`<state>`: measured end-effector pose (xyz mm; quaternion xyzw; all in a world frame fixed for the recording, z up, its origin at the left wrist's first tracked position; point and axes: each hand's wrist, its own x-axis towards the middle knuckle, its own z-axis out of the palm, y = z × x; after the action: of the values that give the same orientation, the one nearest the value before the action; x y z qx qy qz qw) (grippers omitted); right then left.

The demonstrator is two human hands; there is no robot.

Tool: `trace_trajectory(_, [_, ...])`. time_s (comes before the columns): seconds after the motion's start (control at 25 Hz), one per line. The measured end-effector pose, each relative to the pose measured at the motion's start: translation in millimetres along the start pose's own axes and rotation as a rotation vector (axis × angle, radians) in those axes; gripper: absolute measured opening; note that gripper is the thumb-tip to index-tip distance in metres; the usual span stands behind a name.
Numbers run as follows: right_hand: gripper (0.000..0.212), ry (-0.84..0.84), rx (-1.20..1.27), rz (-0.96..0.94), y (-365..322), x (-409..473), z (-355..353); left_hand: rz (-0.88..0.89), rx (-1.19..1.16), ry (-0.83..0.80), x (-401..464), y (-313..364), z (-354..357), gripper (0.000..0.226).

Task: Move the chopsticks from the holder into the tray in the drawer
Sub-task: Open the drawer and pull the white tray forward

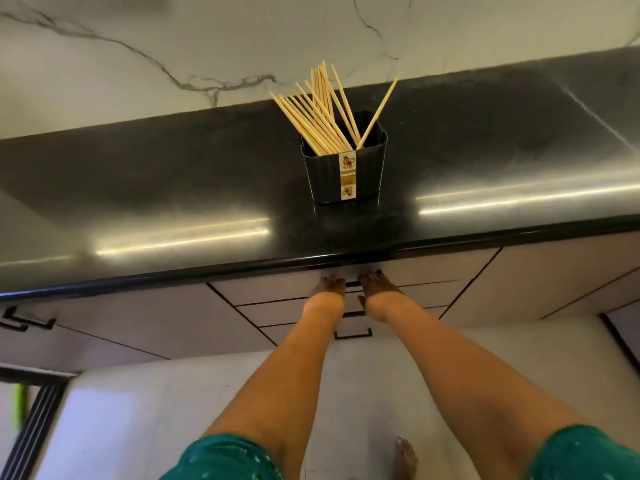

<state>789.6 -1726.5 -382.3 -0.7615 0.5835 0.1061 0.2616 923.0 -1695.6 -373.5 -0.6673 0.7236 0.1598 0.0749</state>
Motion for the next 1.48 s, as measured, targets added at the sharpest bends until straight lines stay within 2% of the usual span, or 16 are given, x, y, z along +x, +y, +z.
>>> trace_trajectory(0.12, [0.06,0.001,-0.016,0.039,-3,-6,11,-0.038,-0.01,-0.055,4,5,-8,0.026])
trace_trajectory(0.24, [0.065,-0.021,-0.066,0.034,-3,-31,22,0.03,0.113,-0.141,-9,14,-7,0.03])
trace_trajectory(0.4, [0.068,-0.053,-0.084,-0.025,3,-87,43,-0.113,-0.054,-0.223,-47,24,-3,0.029])
trace_trajectory(0.56, [0.077,-0.154,-0.13,-0.034,5,-158,75,-0.135,-0.178,-0.143,-114,36,34,0.026])
trace_trajectory(0.72, [0.079,-0.221,-0.16,-0.06,10,-225,107,-0.226,-0.295,-0.128,-189,58,62,0.024])
trace_trajectory(1.24, [0.085,-0.304,-0.196,-0.057,21,-382,211,-0.181,-0.201,-0.194,-360,102,140,0.026])
trace_trajectory(1.48, [0.082,-0.277,-0.152,-0.029,9,-404,208,-0.139,-0.166,-0.141,-390,114,140,0.022])
